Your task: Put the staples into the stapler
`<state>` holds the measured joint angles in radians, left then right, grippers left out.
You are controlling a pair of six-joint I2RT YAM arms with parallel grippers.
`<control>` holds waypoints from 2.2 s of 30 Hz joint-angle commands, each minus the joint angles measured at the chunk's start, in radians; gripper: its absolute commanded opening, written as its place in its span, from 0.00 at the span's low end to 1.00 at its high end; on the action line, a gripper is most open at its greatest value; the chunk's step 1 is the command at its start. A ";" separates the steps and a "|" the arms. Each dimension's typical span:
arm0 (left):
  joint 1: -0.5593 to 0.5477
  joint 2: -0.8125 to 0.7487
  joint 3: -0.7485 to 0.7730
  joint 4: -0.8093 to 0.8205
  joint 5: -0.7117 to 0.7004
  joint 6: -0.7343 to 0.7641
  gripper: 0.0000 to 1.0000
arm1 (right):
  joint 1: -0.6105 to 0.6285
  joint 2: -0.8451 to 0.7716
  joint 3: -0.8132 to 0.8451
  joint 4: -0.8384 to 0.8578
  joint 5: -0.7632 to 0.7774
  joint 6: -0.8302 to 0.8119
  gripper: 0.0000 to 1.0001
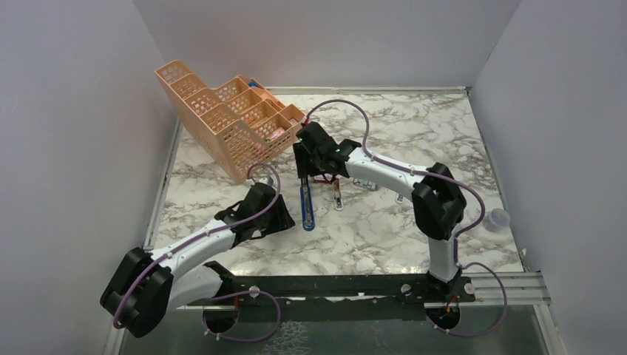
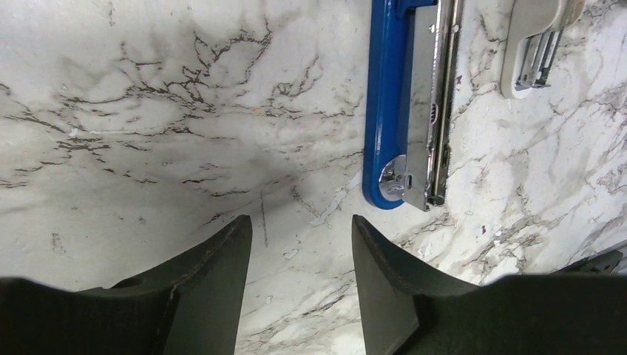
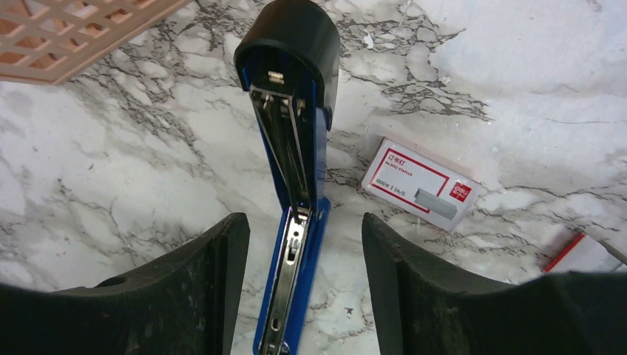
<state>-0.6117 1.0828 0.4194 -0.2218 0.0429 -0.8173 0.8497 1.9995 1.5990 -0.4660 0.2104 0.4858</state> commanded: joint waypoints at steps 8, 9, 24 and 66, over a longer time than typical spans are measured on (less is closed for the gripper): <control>0.012 -0.089 0.109 -0.023 0.014 0.124 0.58 | -0.030 -0.362 -0.247 0.021 0.160 0.021 0.50; 0.012 -0.093 0.120 -0.018 0.025 0.149 0.58 | -0.057 -0.391 -0.279 0.021 0.165 0.029 0.48; 0.012 -0.103 0.264 0.048 0.087 0.274 0.61 | -0.394 -0.374 -0.437 -0.011 0.078 0.059 0.42; 0.013 -0.019 0.278 0.090 0.082 0.302 0.62 | -0.443 -0.158 -0.373 -0.067 -0.110 -0.063 0.22</control>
<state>-0.6033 1.0809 0.6914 -0.1585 0.1158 -0.5152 0.4110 1.8755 1.2404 -0.4854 0.1394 0.4179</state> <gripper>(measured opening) 0.618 0.245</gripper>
